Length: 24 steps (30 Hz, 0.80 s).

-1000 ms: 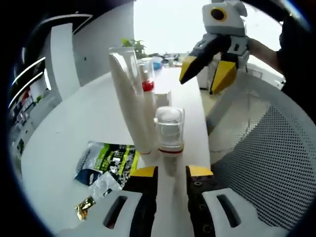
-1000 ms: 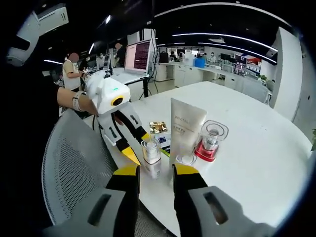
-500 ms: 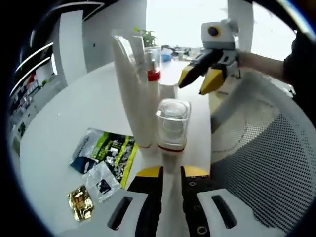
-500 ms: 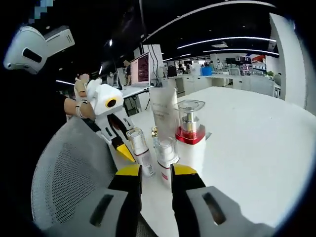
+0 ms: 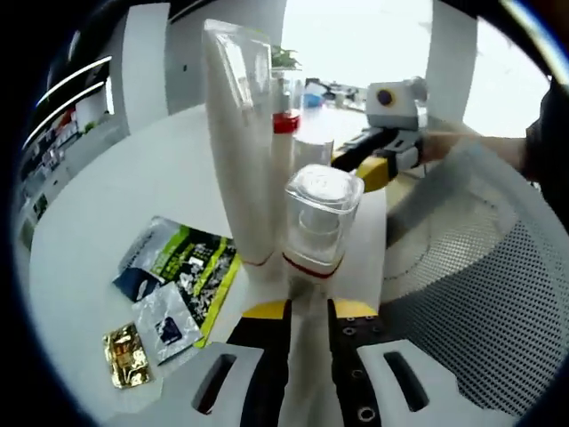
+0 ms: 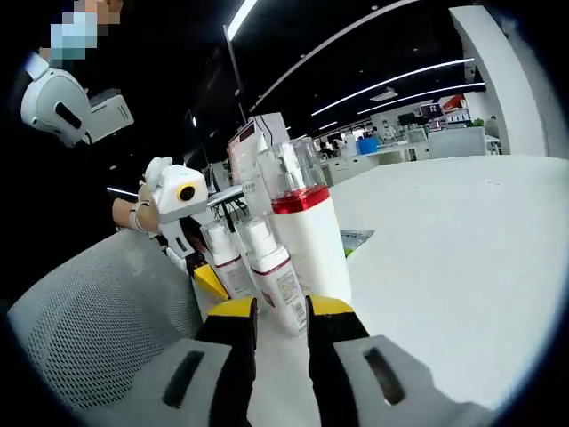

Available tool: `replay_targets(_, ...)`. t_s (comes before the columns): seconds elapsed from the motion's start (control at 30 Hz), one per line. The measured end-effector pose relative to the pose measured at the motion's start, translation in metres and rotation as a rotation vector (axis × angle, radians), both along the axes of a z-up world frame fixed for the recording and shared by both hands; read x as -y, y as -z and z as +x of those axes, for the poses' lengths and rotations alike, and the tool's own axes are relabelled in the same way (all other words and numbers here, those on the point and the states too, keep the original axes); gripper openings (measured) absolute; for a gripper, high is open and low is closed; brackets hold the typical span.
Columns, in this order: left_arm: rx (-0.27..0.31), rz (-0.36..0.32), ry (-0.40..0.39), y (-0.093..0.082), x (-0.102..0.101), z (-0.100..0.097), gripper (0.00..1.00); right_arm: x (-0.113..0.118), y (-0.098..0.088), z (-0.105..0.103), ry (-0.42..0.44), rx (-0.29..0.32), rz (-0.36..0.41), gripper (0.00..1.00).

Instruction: Arrange the skincare products in the storage area until every visible bottle or jar stands upright without overlapping.

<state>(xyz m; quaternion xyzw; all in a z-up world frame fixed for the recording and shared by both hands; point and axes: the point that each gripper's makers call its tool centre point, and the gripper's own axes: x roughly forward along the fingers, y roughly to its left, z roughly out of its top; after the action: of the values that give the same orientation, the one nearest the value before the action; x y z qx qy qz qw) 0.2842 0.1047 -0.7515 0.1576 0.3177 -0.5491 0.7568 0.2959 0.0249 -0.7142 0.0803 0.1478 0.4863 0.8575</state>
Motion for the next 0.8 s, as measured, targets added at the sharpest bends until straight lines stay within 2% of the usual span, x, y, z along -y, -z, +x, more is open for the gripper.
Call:
replay_targets(0.33,-0.016,-0.006,-0.061,0.003,0.006,0.011,0.11,-0.010,0.004,0.003,-0.018,-0.017,0.020,0.19)
replay_targets(0.53,-0.031,0.004,-0.077,0.007,0.007,0.010,0.10,-0.011,0.008,0.003,-0.017,-0.035,0.019,0.18)
replay_targets(0.7,-0.066,-0.011,-0.104,0.007,0.012,0.009,0.07,-0.011,0.009,0.002,-0.011,-0.041,0.022,0.17)
replay_targets(0.8,-0.061,-0.014,-0.103,0.005,0.015,0.009,0.04,-0.011,0.011,0.001,-0.012,-0.044,0.015,0.17)
